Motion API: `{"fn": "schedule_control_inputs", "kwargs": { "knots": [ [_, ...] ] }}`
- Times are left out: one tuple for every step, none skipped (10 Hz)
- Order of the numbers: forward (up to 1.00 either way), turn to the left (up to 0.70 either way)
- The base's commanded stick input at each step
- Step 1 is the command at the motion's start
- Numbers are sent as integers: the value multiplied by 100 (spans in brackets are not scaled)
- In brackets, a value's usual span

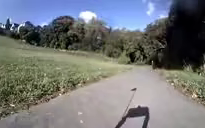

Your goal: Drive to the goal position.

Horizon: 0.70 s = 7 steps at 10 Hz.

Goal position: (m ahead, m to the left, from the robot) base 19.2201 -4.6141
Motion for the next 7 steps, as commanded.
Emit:
{"fn": "schedule_control_inputs", "kwargs": {
  "knots": [
    [100, 0],
    [100, 0],
    [100, -4],
    [100, -21],
    [100, -37],
    [100, -40],
    [100, -40]
  ]
}}
